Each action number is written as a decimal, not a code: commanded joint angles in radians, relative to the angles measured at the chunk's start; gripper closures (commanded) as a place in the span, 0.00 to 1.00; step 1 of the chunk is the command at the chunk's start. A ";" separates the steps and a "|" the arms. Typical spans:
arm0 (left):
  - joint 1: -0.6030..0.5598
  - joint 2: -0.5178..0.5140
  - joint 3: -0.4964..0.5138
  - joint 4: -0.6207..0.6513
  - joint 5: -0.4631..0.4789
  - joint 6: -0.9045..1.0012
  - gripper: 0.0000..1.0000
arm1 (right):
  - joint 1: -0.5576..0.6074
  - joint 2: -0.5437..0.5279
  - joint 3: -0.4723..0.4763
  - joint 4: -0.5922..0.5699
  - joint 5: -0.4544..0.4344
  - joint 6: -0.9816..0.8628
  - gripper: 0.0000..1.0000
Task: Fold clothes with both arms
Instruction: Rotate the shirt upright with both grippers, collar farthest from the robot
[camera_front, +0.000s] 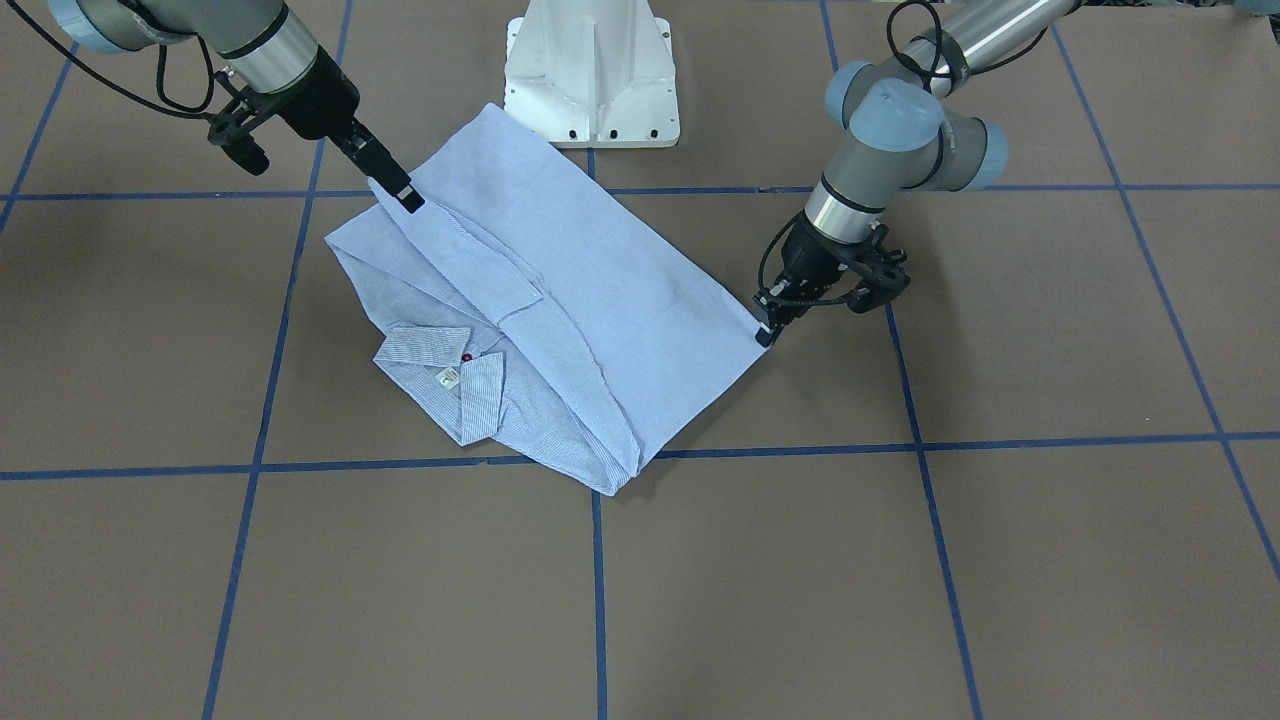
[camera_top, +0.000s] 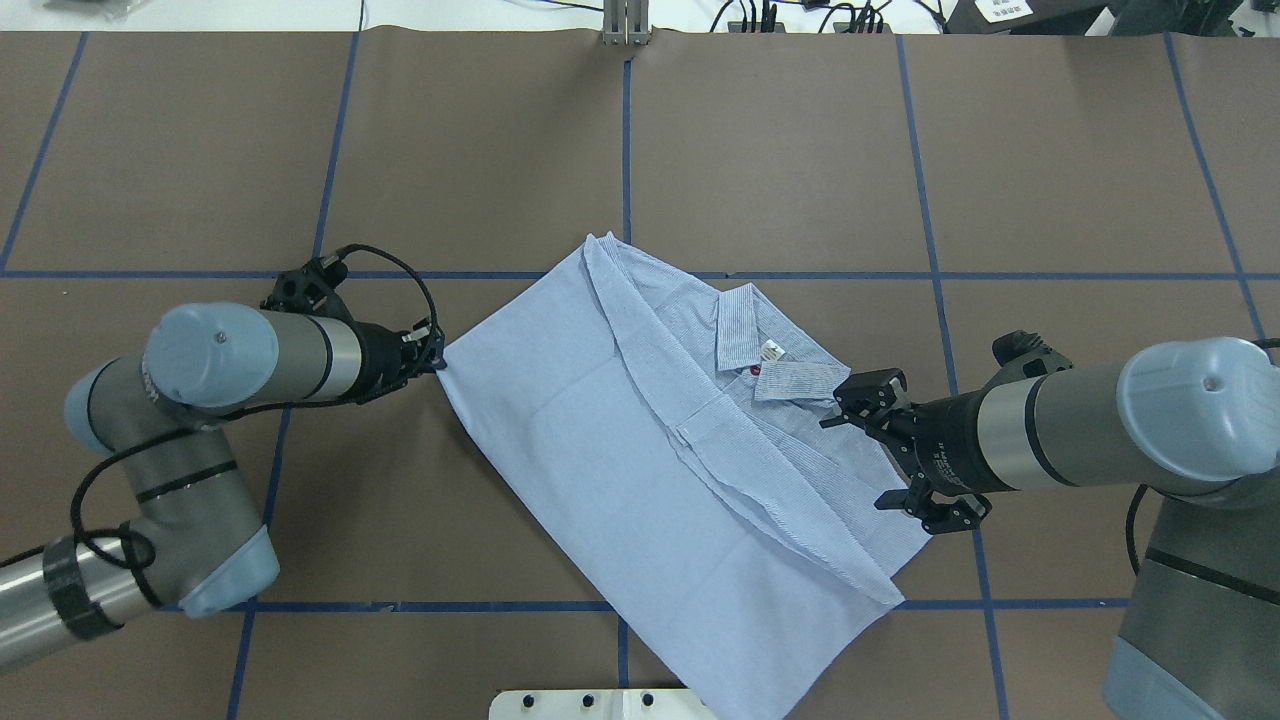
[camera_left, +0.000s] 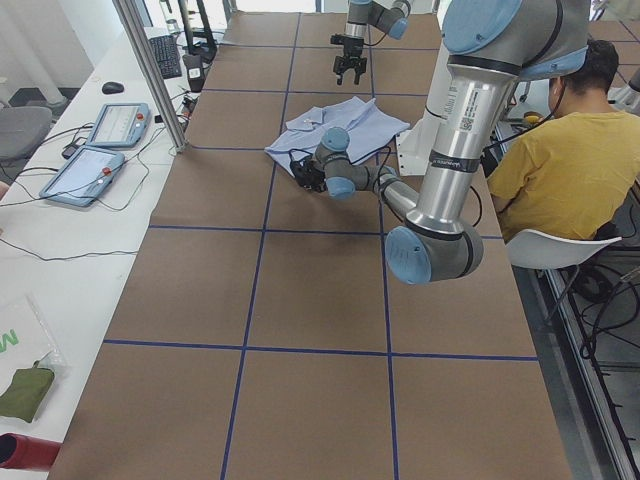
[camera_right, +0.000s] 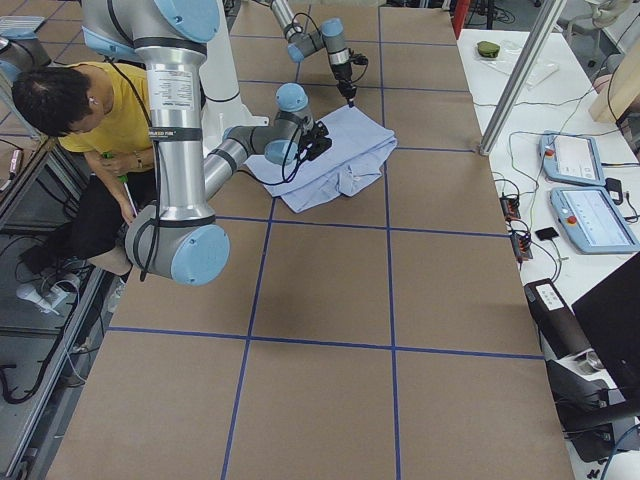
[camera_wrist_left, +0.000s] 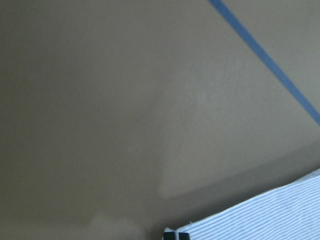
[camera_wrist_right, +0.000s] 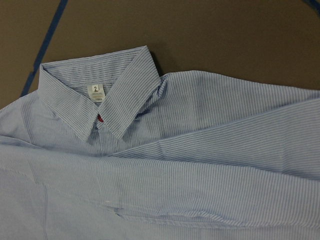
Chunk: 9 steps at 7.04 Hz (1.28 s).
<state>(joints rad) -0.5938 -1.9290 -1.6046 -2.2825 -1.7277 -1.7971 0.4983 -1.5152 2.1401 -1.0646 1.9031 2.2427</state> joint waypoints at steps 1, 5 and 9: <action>-0.150 -0.239 0.310 -0.015 -0.003 0.077 1.00 | -0.001 0.001 -0.003 0.000 -0.006 0.000 0.00; -0.202 -0.505 0.683 -0.150 0.069 0.159 0.83 | 0.016 0.105 -0.098 -0.003 -0.015 0.000 0.00; -0.262 -0.191 0.259 -0.147 -0.120 0.370 0.00 | -0.012 0.377 -0.209 -0.245 -0.125 -0.180 0.00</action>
<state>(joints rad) -0.8278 -2.2458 -1.1927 -2.4320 -1.7722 -1.5007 0.5070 -1.2549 1.9707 -1.1500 1.7924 2.1765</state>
